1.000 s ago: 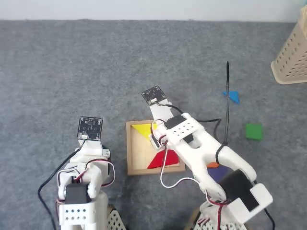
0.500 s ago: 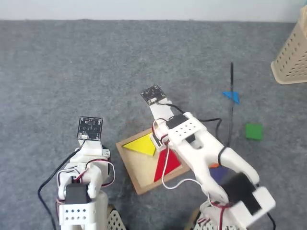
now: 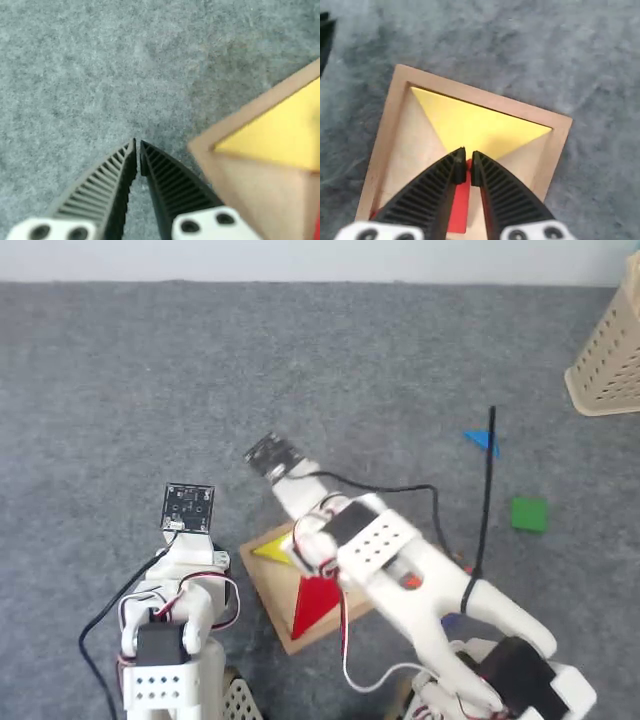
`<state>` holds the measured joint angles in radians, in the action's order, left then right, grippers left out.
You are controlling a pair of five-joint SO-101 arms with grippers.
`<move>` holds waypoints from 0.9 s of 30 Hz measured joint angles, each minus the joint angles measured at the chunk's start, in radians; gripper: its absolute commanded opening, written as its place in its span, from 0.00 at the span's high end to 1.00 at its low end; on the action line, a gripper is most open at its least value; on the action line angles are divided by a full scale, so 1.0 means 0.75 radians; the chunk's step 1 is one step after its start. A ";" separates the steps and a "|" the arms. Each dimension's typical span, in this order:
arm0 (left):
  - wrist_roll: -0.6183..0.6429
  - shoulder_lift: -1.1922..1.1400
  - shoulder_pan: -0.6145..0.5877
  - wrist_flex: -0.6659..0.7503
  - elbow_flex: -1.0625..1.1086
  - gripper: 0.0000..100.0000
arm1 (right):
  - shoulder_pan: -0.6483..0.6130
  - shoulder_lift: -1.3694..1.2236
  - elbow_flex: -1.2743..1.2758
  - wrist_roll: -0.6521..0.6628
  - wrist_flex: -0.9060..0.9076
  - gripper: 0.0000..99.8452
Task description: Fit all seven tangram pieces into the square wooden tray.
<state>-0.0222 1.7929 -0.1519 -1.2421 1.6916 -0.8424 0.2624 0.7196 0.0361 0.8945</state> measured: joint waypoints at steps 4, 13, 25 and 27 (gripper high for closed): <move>0.000 0.000 0.000 0.000 0.000 0.99 | -0.090 0.000 0.076 0.002 -0.092 0.99; 0.000 0.000 0.000 0.000 0.000 0.99 | -0.125 0.000 0.086 0.004 -0.117 0.97; 0.000 0.000 0.000 0.000 0.000 0.99 | -0.127 0.000 0.090 0.135 -0.096 0.82; 0.000 0.000 0.000 0.000 0.000 0.99 | -0.127 0.000 0.090 0.135 -0.094 0.82</move>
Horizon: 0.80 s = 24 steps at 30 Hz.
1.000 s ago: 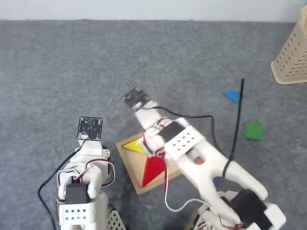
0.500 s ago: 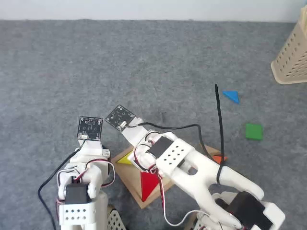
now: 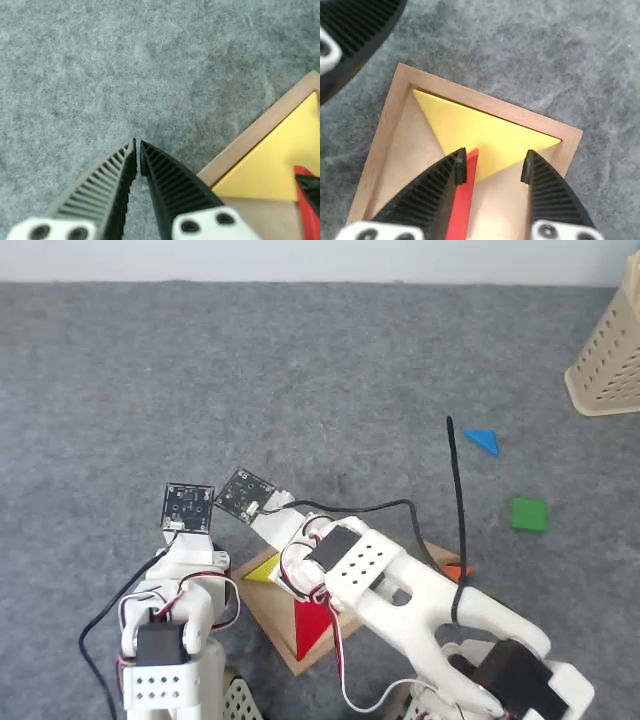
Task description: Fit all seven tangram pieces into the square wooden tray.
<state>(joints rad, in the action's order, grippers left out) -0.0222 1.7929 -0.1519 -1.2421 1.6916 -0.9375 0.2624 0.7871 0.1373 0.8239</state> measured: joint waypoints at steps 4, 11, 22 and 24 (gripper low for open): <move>0.000 0.000 0.000 0.000 0.000 0.99 | 0.115 0.000 0.000 0.000 0.002 0.82; 0.000 0.000 0.000 0.000 0.000 0.99 | 0.317 0.000 0.047 0.000 -0.039 0.82; 0.000 0.000 0.000 0.000 0.000 0.99 | 0.360 -0.115 0.090 0.000 -0.123 0.82; 0.000 0.000 0.000 0.000 0.000 0.99 | 0.360 -0.176 0.088 0.000 -0.139 0.83</move>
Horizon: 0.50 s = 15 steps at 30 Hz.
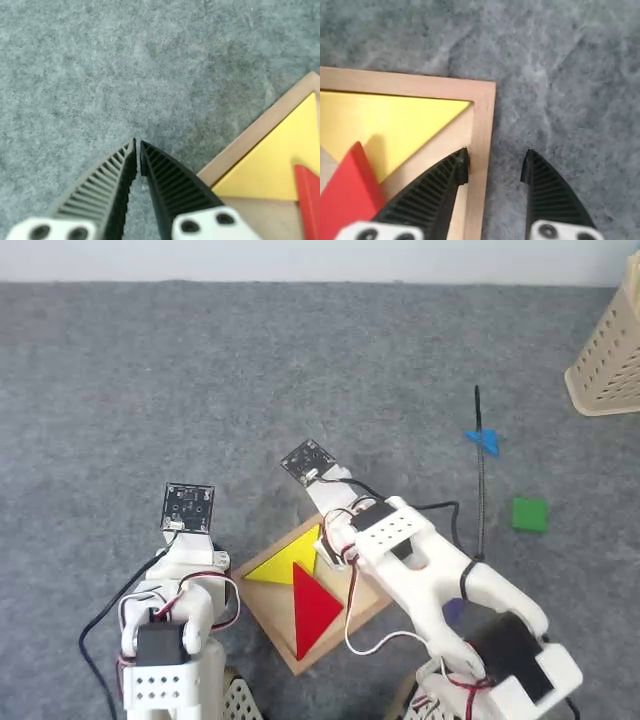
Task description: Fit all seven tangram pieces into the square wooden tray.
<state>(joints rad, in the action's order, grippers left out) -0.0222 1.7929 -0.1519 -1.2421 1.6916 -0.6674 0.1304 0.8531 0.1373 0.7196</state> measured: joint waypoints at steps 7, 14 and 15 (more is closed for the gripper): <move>0.000 0.000 0.000 0.000 0.000 0.99 | 0.039 -0.016 -0.014 0.000 -0.012 0.96; 0.000 0.000 0.000 0.000 0.000 0.99 | 0.319 -0.039 -0.049 -0.002 -0.014 0.96; 0.000 0.000 0.000 0.000 0.000 0.99 | 0.364 -0.039 -0.057 -0.002 -0.020 0.96</move>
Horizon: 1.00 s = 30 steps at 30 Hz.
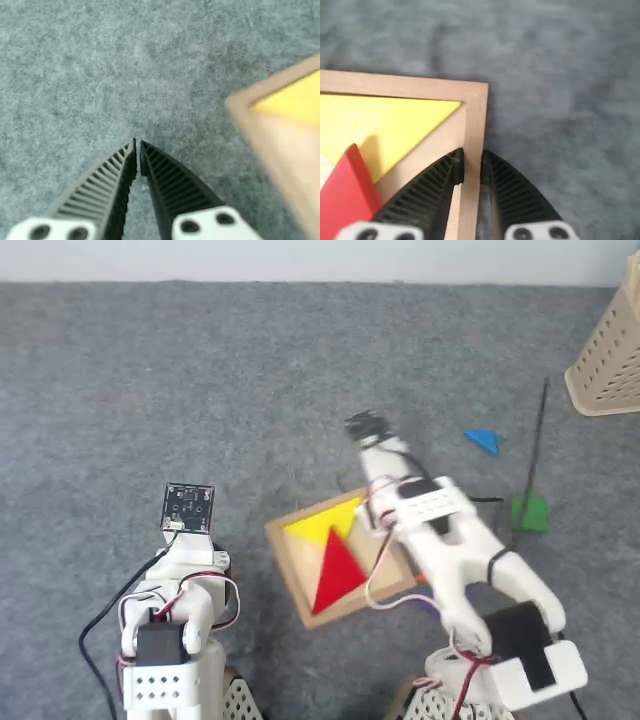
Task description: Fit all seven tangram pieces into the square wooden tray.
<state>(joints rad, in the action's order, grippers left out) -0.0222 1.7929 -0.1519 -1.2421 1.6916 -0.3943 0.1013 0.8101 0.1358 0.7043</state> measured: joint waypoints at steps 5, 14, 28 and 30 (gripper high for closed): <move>0.000 0.000 0.000 0.000 0.000 0.99 | 0.143 -0.002 -0.002 -0.041 -0.010 0.96; 0.000 0.000 0.000 0.000 0.000 0.99 | 0.153 -0.002 -0.006 -0.174 -0.014 0.96; 0.000 0.000 0.000 0.000 0.000 0.99 | 0.143 -0.002 -0.125 -0.430 -0.014 0.96; 0.000 0.000 0.000 0.000 0.000 0.99 | 0.151 -0.002 -0.125 -0.448 -0.014 0.94</move>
<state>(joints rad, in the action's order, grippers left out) -0.0222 1.7929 -0.1519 -1.2421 1.6916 -0.2808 0.0997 0.7165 -0.2002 0.6935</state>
